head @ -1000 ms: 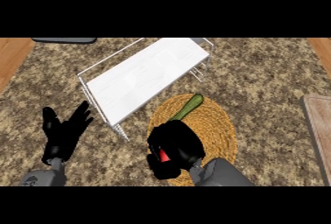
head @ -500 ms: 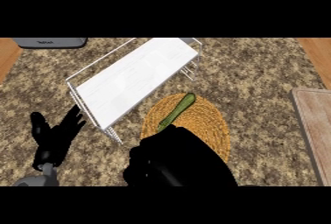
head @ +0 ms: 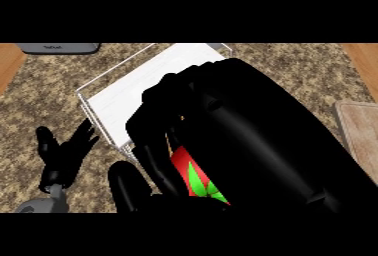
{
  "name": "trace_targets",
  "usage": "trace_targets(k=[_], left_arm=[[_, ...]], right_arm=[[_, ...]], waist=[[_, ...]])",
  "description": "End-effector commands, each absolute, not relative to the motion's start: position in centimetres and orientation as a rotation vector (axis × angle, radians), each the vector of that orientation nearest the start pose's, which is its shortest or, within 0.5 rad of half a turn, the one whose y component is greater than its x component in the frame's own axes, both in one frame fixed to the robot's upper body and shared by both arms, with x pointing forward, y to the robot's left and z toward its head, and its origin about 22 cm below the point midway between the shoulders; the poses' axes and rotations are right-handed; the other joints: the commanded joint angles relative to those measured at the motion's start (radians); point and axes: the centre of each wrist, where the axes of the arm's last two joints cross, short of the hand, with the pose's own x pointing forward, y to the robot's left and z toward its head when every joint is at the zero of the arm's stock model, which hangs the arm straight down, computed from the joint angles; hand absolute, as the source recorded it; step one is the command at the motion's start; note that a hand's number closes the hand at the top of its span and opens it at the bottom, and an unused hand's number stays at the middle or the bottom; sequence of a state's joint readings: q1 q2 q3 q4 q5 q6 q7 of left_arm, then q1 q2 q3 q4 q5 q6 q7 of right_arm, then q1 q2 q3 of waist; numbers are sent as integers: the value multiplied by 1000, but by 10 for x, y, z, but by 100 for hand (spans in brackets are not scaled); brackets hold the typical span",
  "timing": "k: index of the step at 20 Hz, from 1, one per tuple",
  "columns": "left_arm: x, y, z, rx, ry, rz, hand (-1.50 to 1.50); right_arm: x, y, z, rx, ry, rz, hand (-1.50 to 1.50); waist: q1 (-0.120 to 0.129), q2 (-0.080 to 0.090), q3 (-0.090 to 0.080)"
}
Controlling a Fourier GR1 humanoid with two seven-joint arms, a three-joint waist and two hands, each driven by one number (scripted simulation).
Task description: Pick the tomato from the placemat and place it in the tiered shelf
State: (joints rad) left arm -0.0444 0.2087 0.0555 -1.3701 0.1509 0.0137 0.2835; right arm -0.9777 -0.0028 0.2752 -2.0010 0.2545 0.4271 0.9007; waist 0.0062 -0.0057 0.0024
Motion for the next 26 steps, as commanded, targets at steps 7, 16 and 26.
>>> trace_targets(k=[7, 16, 26], left_arm=[[250, 277, -32, 76, -1123, 50, 0], [250, 283, -32, 71, -1129, 28, 0], [250, 282, -34, 84, -1126, 13, 0]], right_arm=[[291, -65, 379, -235, -1916, 977, 150], [350, -43, 380, -239, -1889, 1106, 150], [386, -9, 352, -322, -1918, 1158, 150]], waist=[[5, 7, -3], [16, 12, -4], [19, 12, -4]])
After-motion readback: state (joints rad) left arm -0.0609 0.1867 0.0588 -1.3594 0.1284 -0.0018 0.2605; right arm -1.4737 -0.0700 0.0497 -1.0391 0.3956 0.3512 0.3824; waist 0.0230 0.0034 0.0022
